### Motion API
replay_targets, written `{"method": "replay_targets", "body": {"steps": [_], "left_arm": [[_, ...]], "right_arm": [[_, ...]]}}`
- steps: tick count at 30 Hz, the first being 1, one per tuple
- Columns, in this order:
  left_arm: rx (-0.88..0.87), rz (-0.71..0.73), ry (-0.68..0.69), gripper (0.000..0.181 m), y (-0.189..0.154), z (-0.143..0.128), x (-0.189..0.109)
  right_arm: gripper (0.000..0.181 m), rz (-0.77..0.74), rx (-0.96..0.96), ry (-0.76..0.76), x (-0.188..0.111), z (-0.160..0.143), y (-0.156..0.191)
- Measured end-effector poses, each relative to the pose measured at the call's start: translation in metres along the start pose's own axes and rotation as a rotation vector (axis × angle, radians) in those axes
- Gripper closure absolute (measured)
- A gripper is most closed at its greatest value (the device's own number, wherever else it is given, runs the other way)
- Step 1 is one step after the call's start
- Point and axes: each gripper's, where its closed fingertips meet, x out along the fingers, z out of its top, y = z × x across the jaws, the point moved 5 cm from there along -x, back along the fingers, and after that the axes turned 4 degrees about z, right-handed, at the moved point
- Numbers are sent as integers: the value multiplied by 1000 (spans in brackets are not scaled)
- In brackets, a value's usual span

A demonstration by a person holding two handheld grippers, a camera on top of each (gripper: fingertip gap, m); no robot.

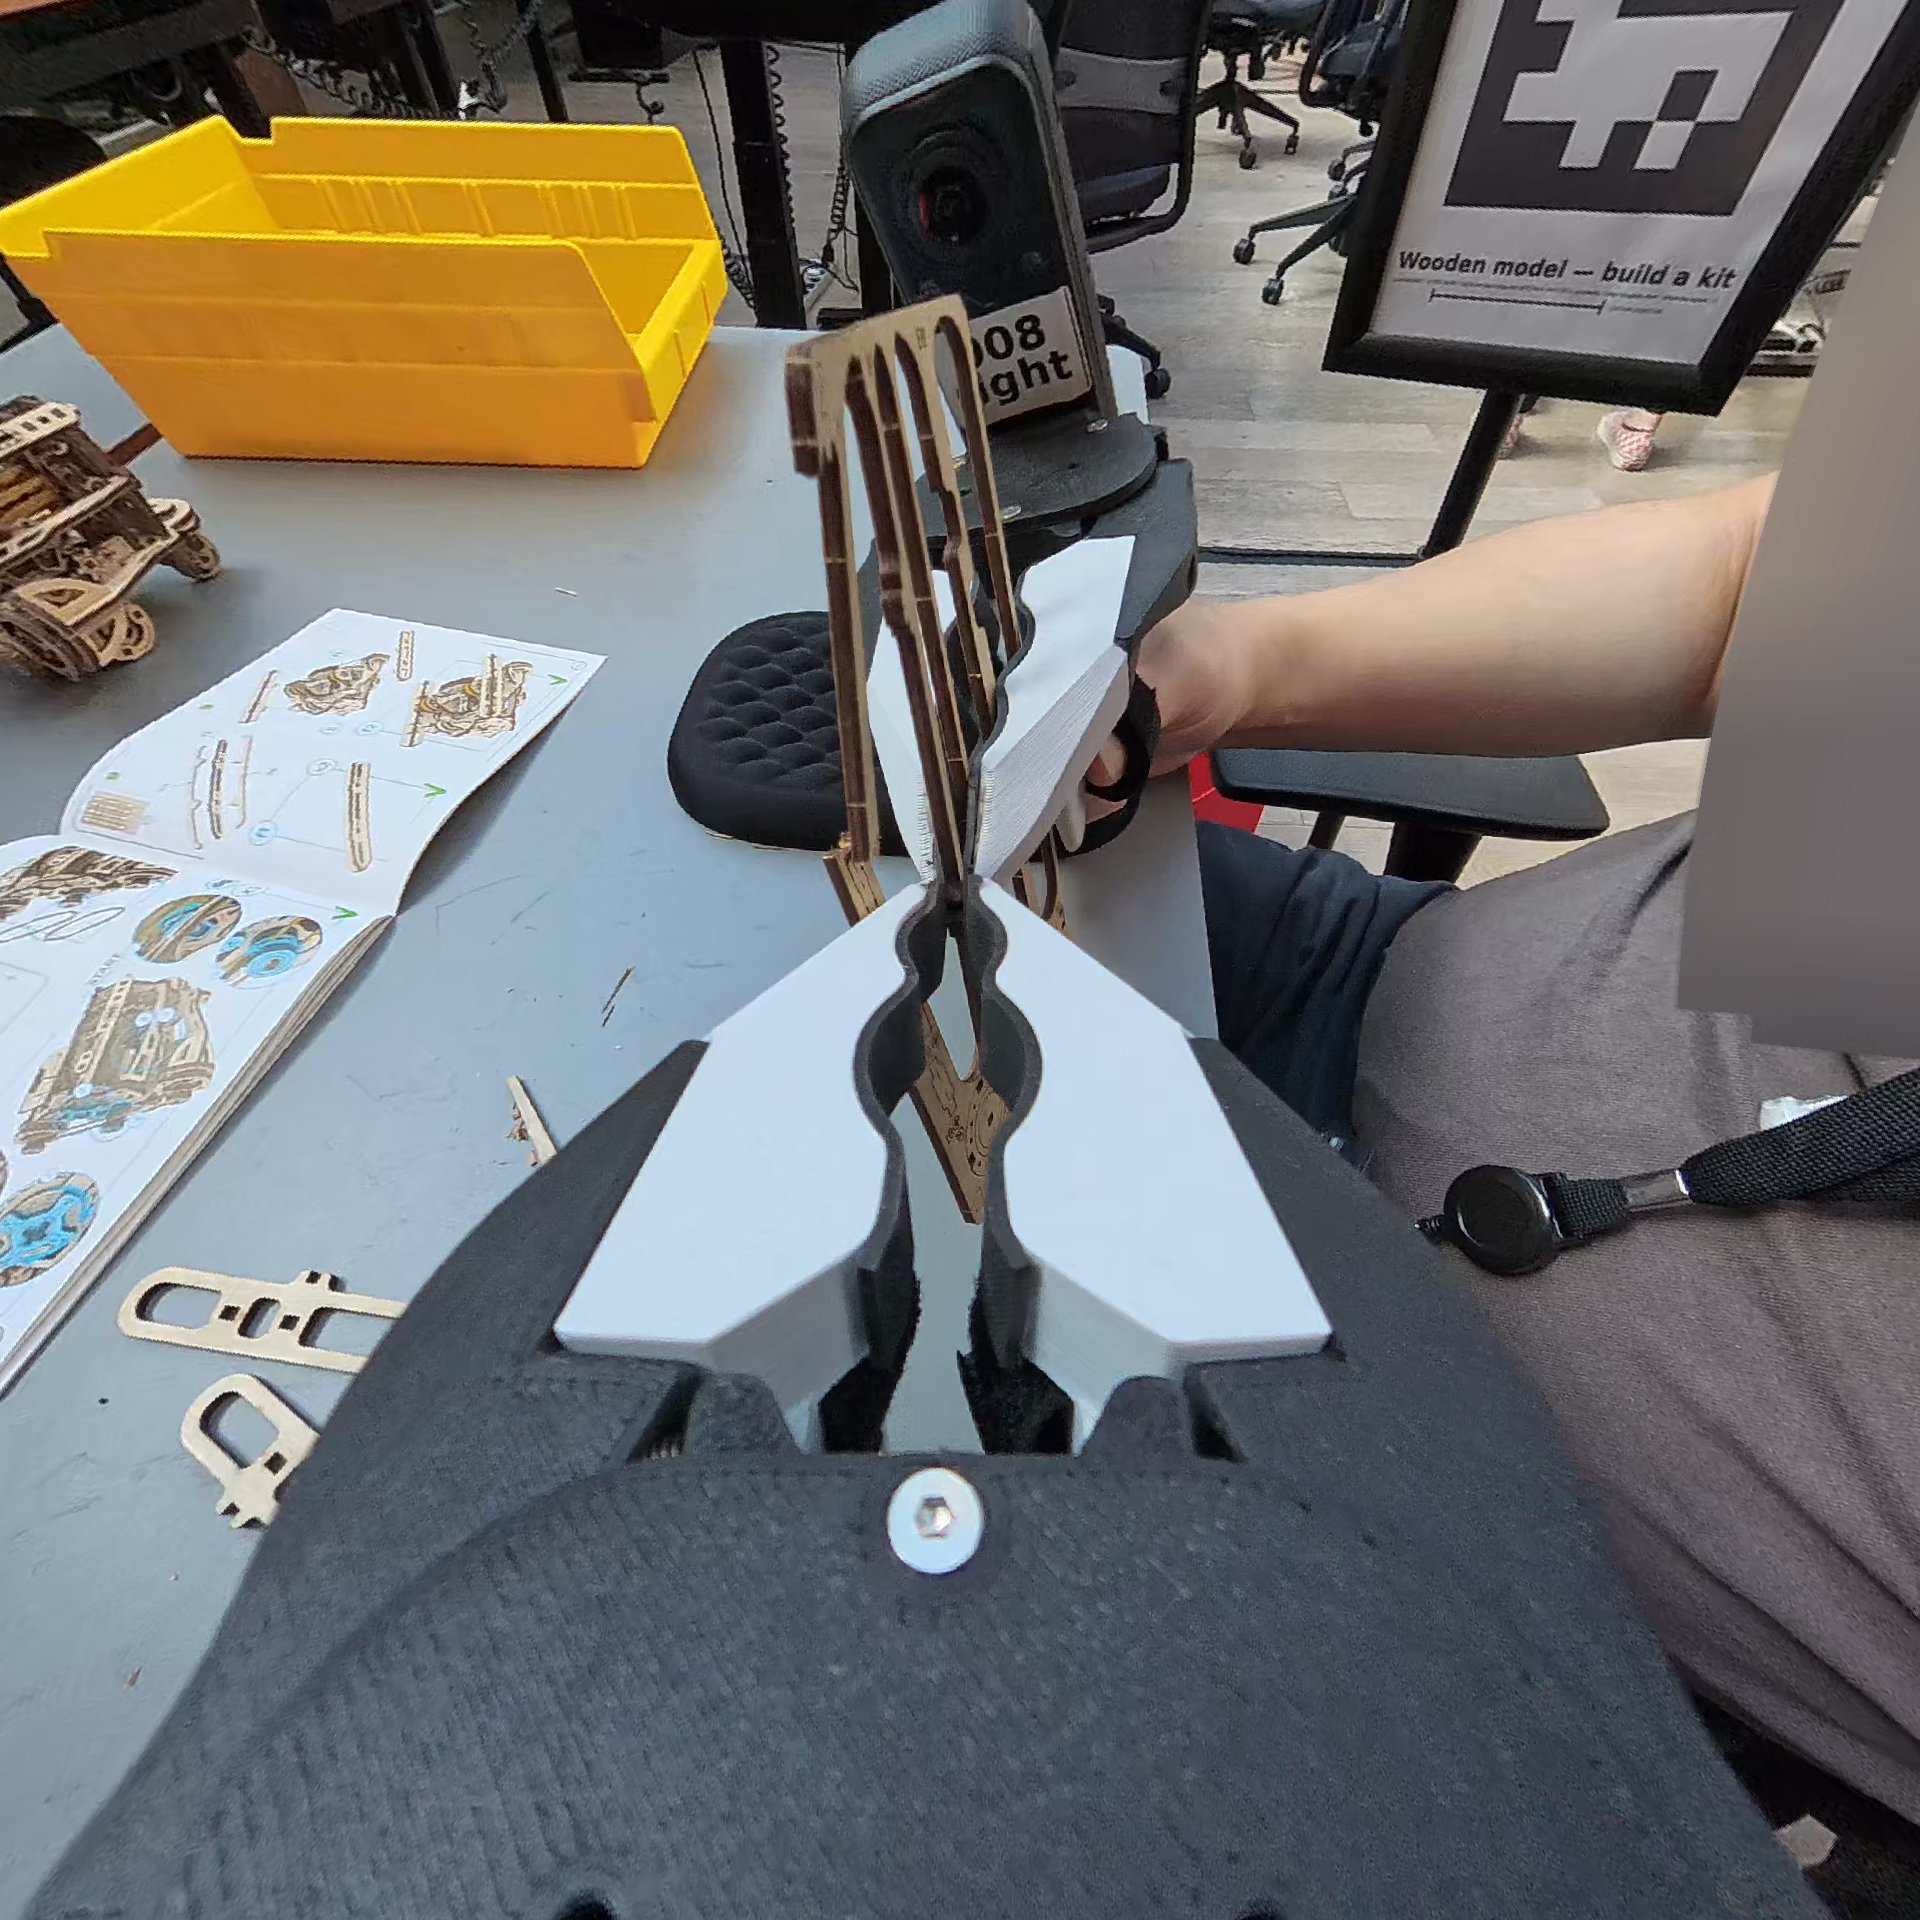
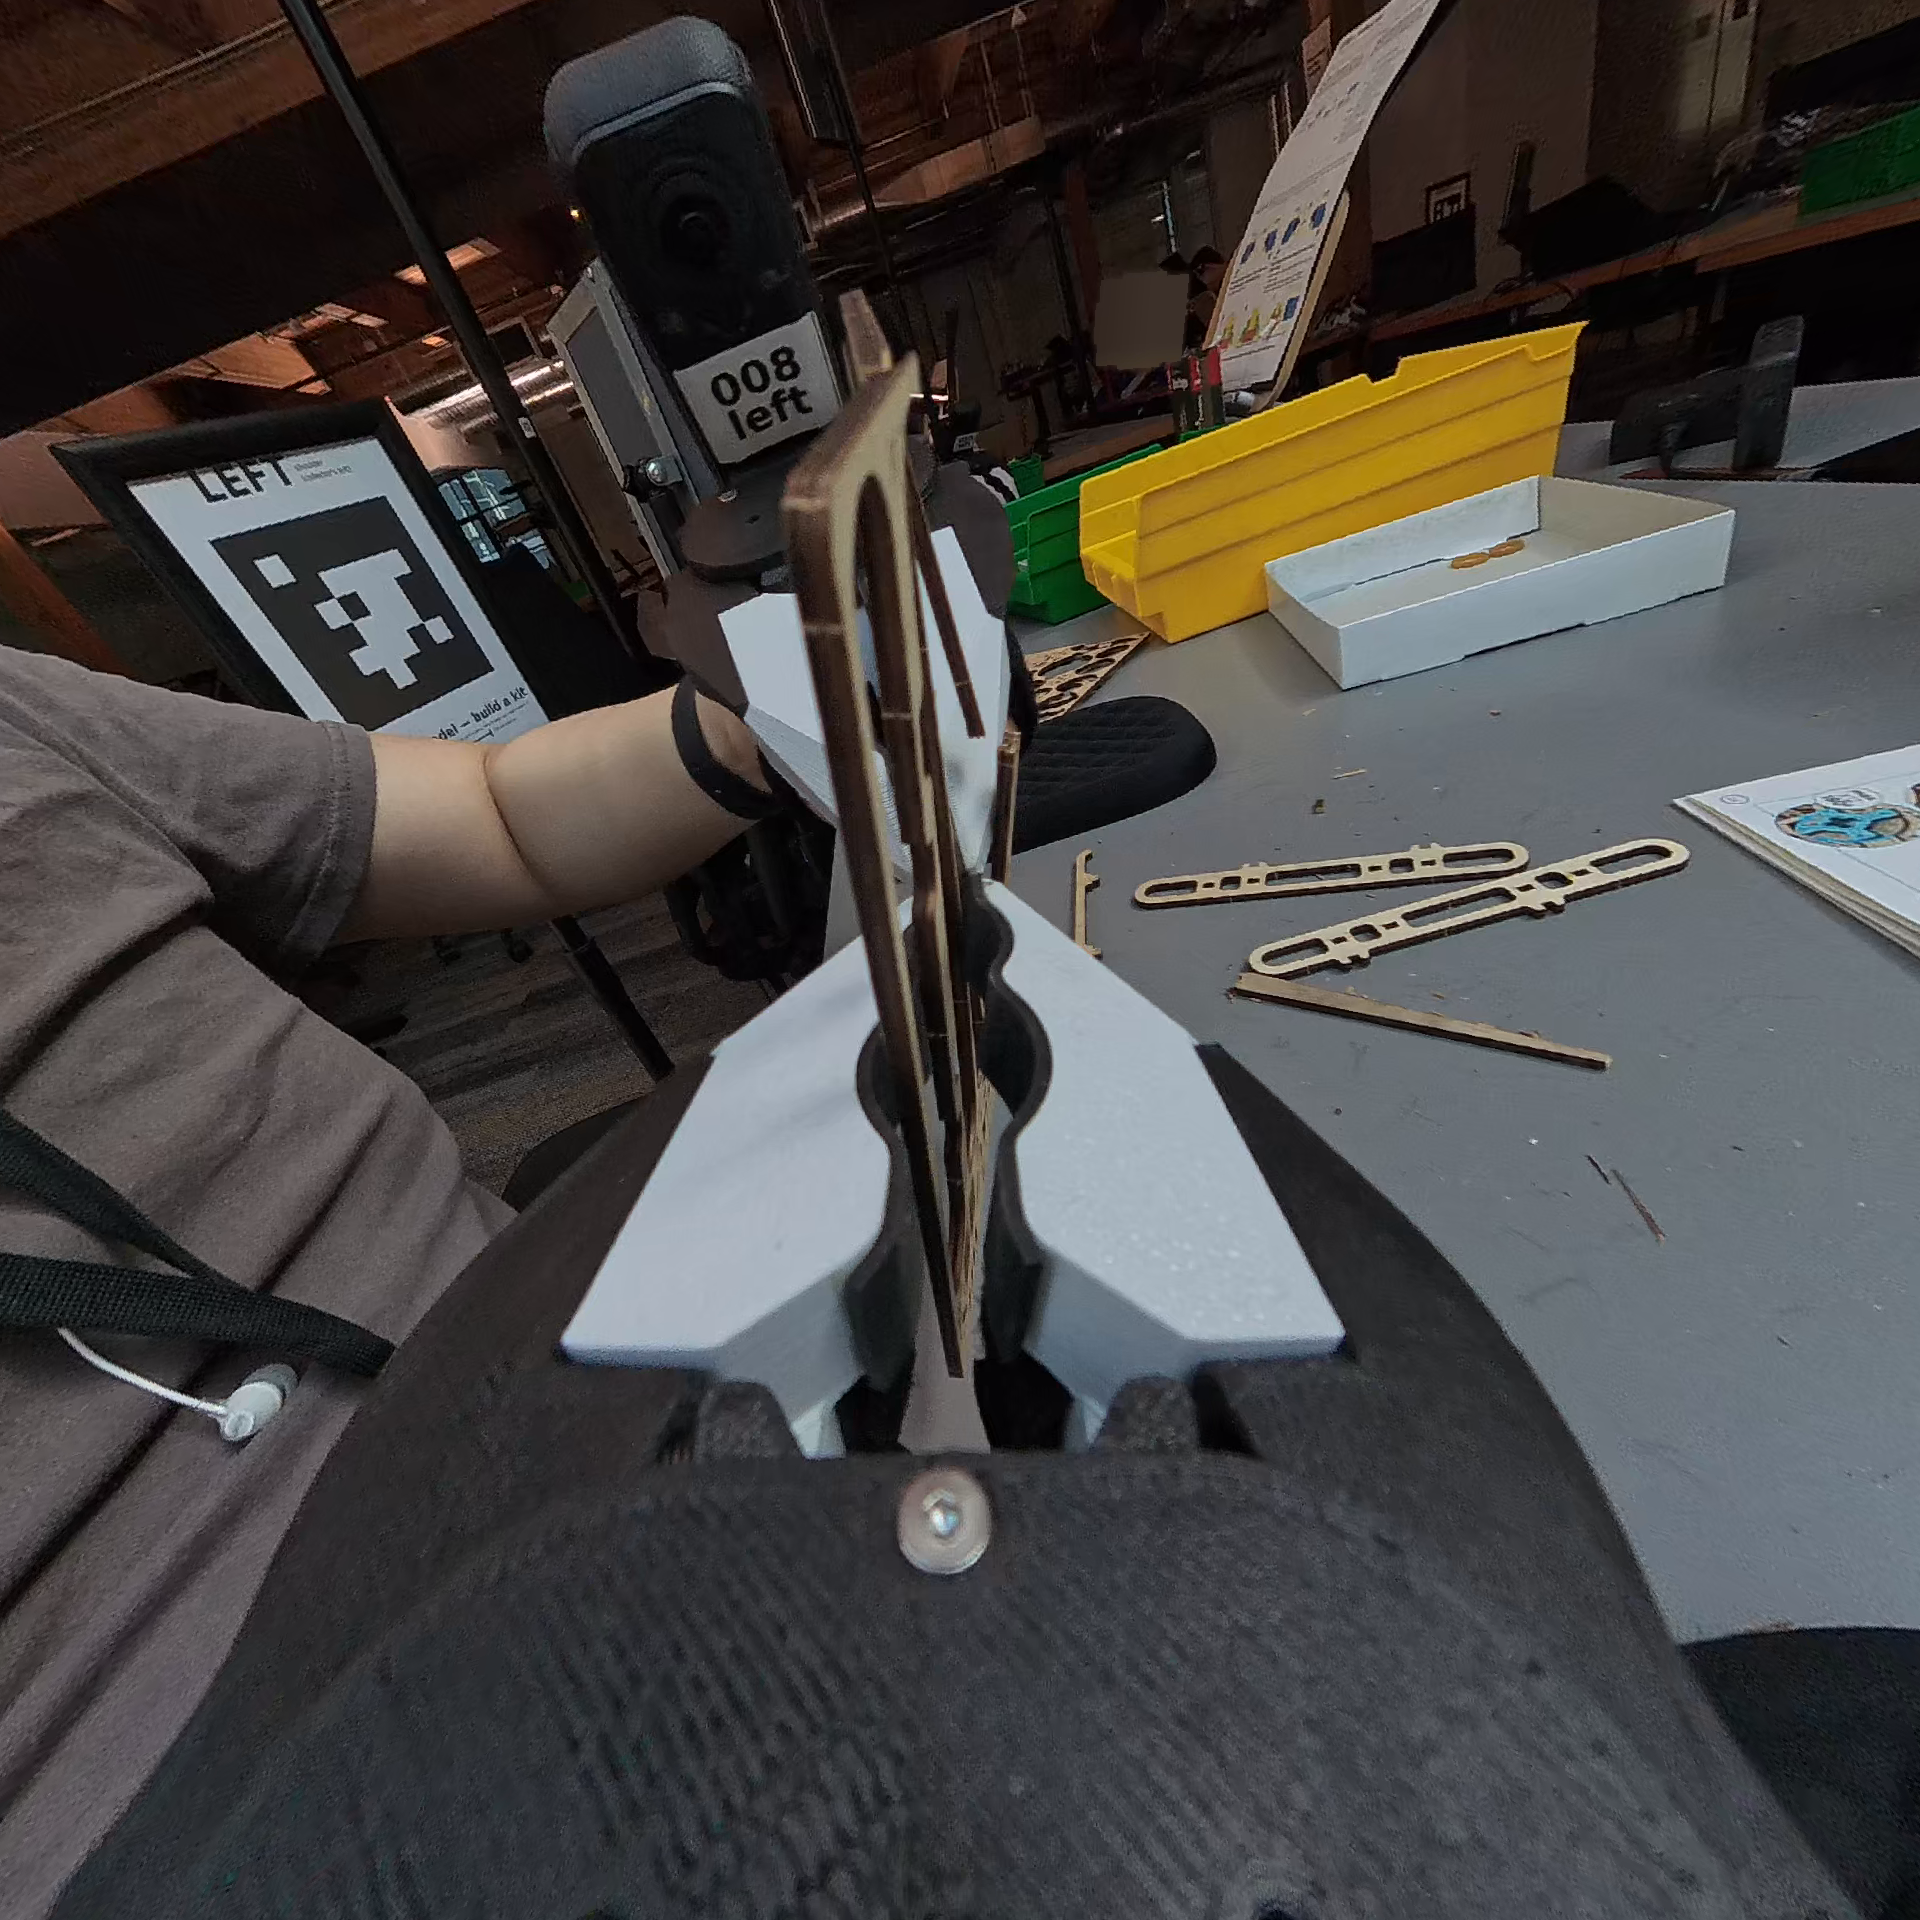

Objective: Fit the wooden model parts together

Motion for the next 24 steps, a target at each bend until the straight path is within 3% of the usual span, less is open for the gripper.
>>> {"method": "replay_targets", "body": {"steps": [9,15,24], "left_arm": [[84,-64,-62,181,-11,12,-3],[-42,-171,-65,181,-14,14,-4],[-24,-205,-73,181,-18,18,-5]], "right_arm": [[181,118,-12,-68,-5,6,13],[181,172,-18,-67,-6,6,18],[181,209,-19,-89,-7,7,22]]}}
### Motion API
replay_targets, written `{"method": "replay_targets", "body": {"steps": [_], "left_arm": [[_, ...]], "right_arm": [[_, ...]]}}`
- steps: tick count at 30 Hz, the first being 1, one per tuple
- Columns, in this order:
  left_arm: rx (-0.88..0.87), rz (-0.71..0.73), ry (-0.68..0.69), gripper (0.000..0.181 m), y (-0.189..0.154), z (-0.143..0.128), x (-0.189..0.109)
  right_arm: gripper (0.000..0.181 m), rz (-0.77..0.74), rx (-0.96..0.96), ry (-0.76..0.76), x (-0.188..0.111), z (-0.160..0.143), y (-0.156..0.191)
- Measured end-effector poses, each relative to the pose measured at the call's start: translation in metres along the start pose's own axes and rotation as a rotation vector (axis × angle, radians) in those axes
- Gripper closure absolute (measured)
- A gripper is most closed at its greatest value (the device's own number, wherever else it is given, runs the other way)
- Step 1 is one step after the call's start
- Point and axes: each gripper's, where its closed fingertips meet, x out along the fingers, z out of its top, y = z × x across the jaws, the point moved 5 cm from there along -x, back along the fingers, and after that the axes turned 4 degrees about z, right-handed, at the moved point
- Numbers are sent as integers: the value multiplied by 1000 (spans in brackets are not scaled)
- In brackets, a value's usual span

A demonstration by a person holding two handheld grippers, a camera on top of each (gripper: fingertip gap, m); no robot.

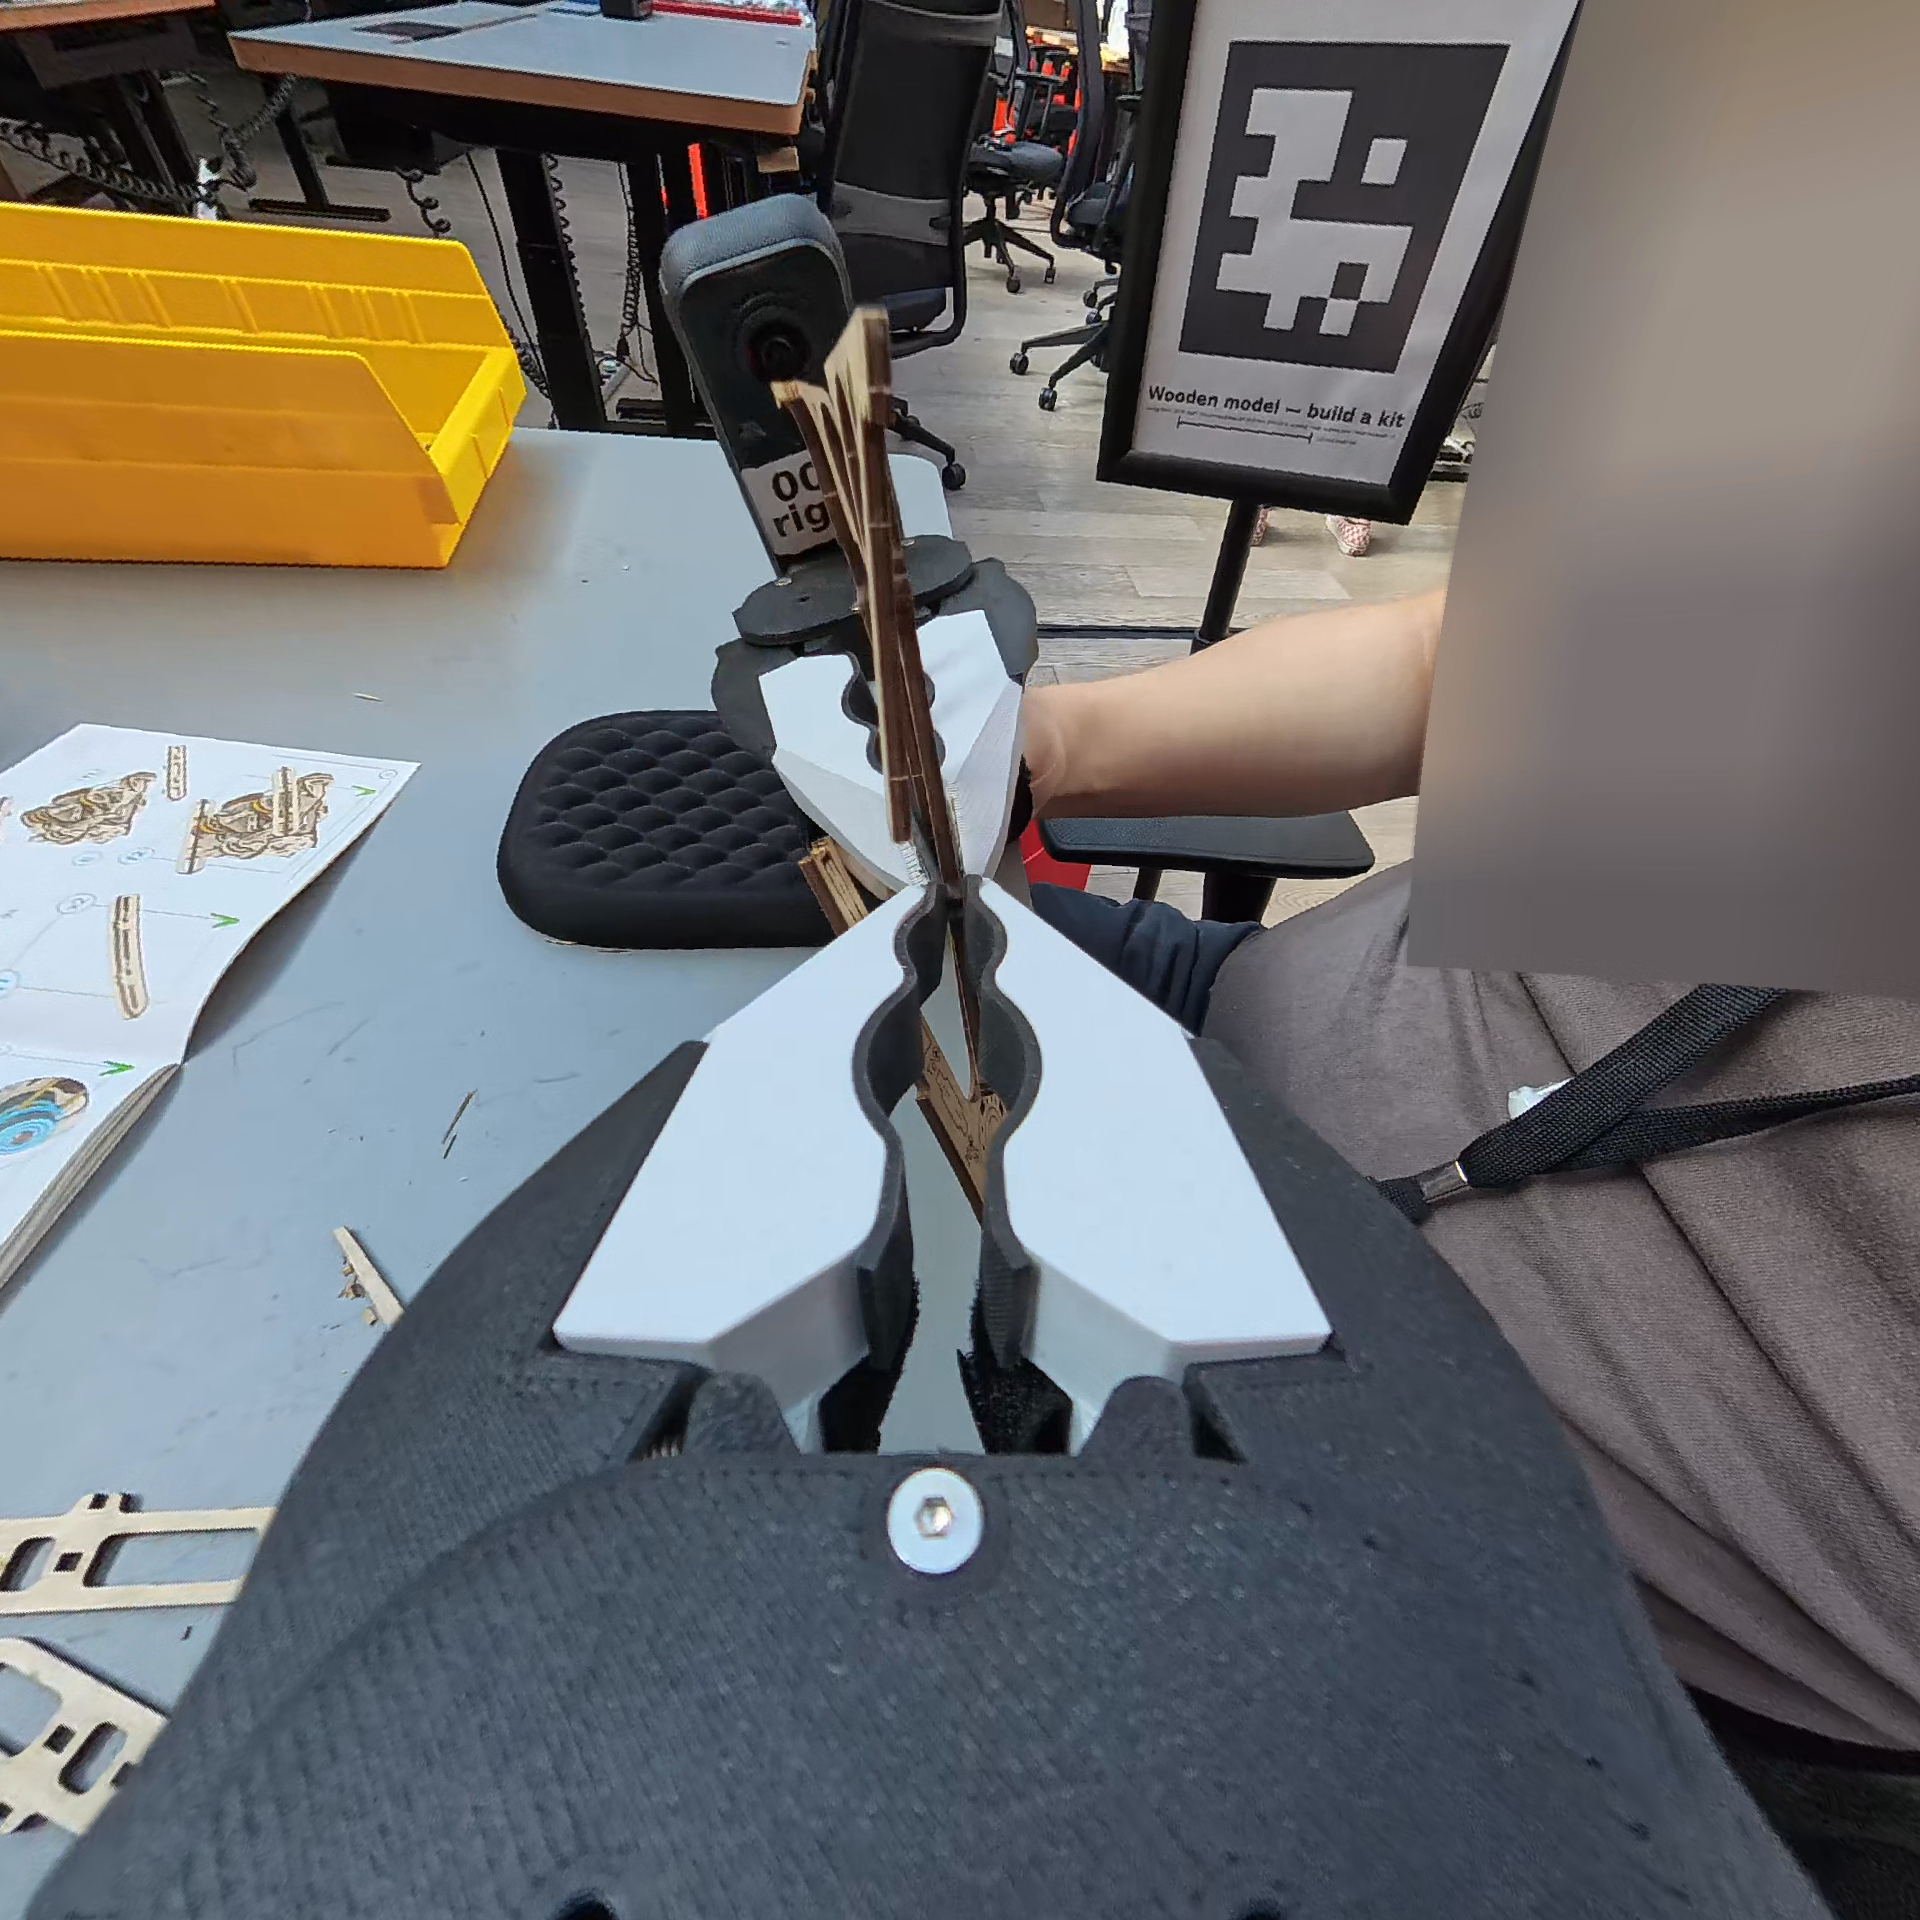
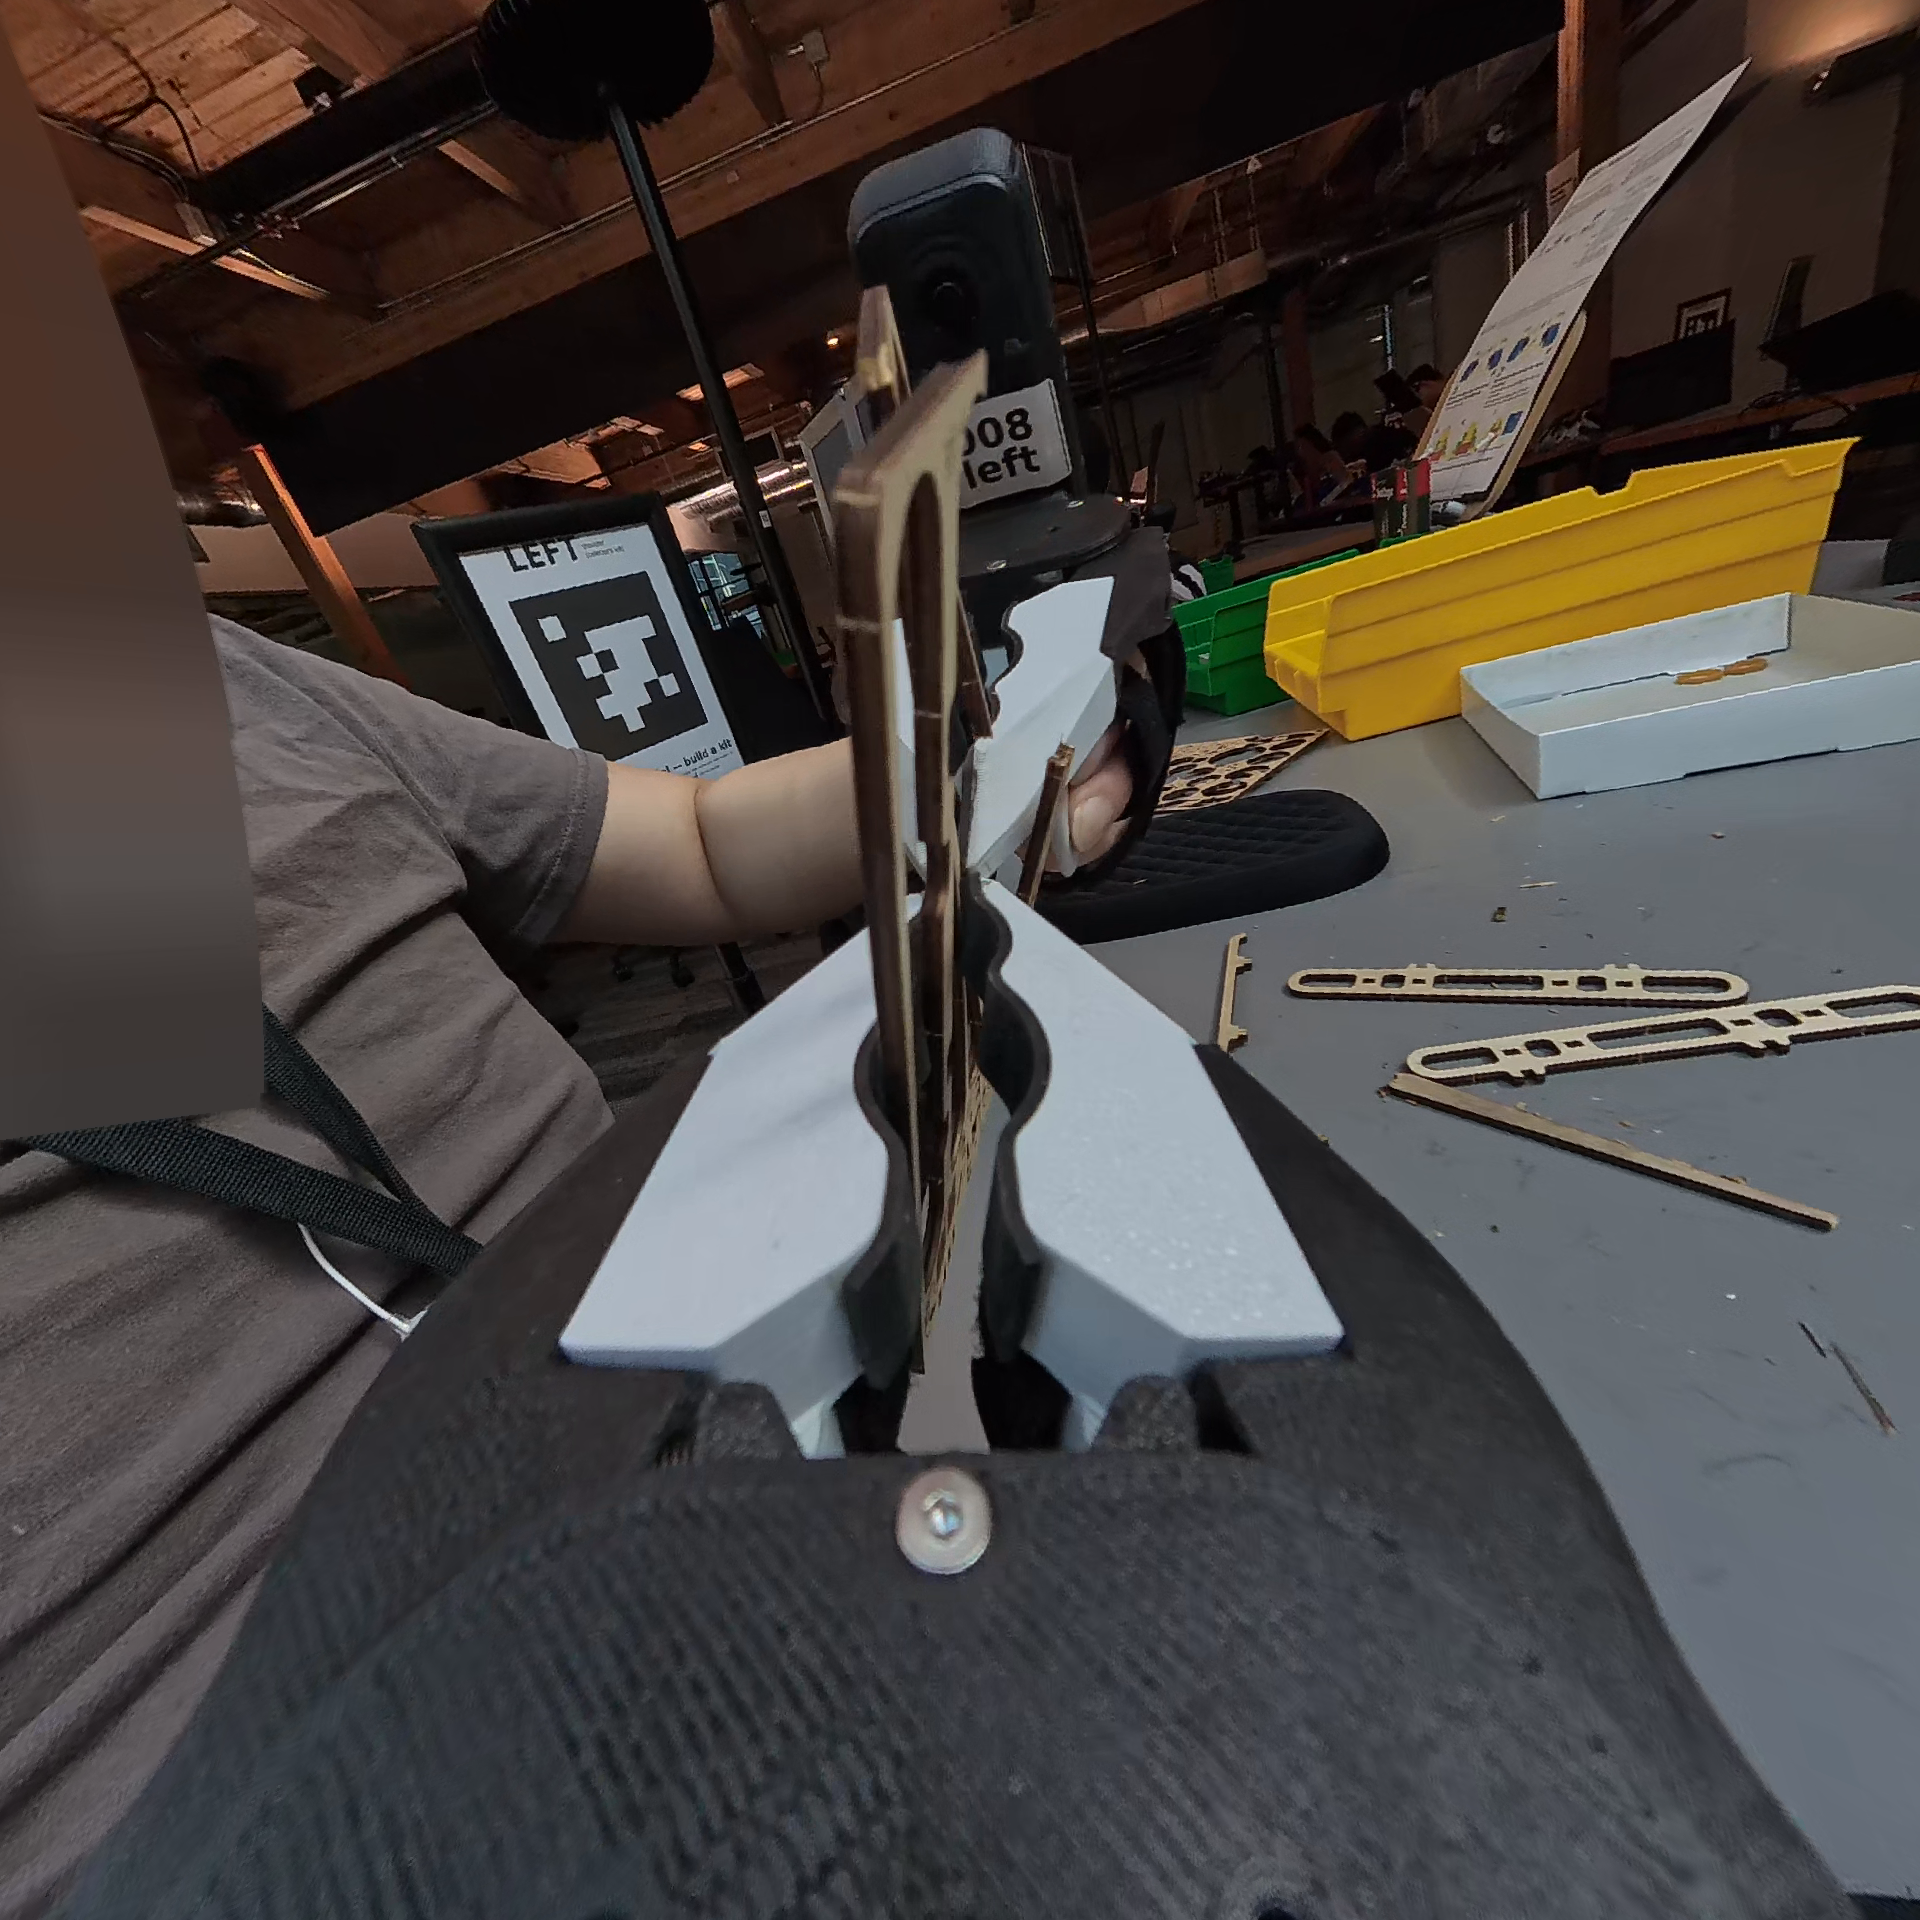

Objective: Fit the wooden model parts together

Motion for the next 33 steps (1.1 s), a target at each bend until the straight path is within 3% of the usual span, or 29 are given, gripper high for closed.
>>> {"method": "replay_targets", "body": {"steps": [6,11,14,17,19,21,25,33], "left_arm": [[-37,92,9,181,8,0,0],[-6,191,-35,157,7,5,4],[3,235,-93,150,4,8,3],[-37,235,-255,154,4,18,-11],[-77,230,-293,153,2,19,-22],[-20,313,-245,154,-1,10,-26],[311,634,-27,159,-6,-11,-14],[364,647,89,168,1,-22,18]], "right_arm": [[181,-52,35,-24,-2,2,-8],[181,-110,74,-90,-8,7,-17],[181,-120,96,-122,-12,9,-20],[181,-124,117,-170,-17,13,-22],[181,-145,131,-196,-21,15,-25],[181,-158,138,-208,-22,15,-27],[181,-168,163,-210,-22,15,-31],[181,-163,119,-200,-21,15,-26]]}}
